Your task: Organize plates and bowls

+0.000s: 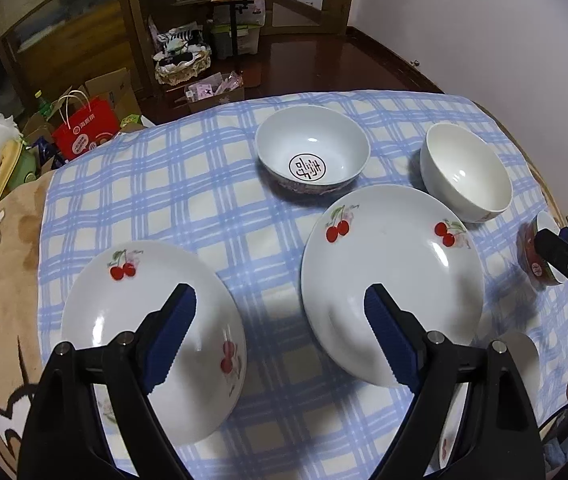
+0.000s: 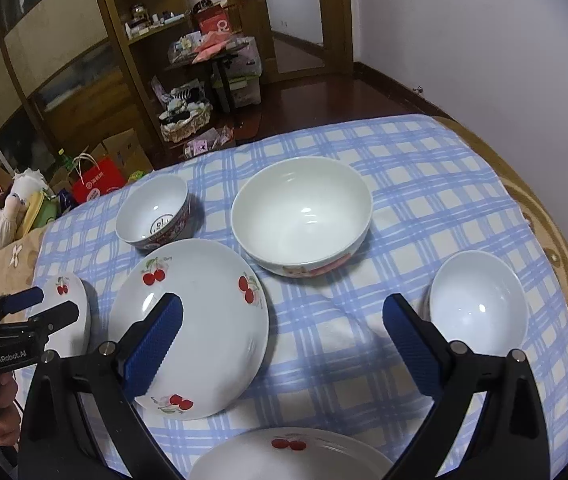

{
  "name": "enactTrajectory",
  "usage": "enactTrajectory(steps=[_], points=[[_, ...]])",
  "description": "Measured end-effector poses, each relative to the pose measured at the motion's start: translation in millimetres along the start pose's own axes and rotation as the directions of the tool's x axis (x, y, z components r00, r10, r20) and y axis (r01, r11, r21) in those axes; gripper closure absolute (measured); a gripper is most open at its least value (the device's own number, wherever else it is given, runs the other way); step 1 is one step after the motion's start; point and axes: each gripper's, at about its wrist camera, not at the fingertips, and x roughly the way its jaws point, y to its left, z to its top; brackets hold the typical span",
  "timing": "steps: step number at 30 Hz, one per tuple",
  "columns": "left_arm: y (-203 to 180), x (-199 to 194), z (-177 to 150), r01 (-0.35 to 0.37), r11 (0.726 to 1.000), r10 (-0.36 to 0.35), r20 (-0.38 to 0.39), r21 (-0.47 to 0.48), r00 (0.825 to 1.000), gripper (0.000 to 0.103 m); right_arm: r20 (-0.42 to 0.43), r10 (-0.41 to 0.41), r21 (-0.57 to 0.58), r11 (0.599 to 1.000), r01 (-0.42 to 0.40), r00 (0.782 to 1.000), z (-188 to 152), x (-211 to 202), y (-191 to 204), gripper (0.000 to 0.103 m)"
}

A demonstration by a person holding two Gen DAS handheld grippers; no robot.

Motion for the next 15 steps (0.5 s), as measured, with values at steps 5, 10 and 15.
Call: enactTrajectory(steps=[5,10,15], points=[[-6,7,-1,0.019,0.999,-0.019,0.020,0.030,1.000,0.018,-0.011,0.026,-0.003,1.000,-0.026,1.000,-2,12,5,0.000],[-13,3,-4,-0.046,0.998,0.044,0.059,0.032,0.997,0.019,0.006,0.007,-0.001,1.000,-0.007,1.000,-6,20,11,0.009],[-16,1,-6,-0.008,0.999,0.006,0.059,0.041,0.998,0.022,-0.020,0.011,0.011,1.000,-0.011,1.000,-9,29,10,0.021]])
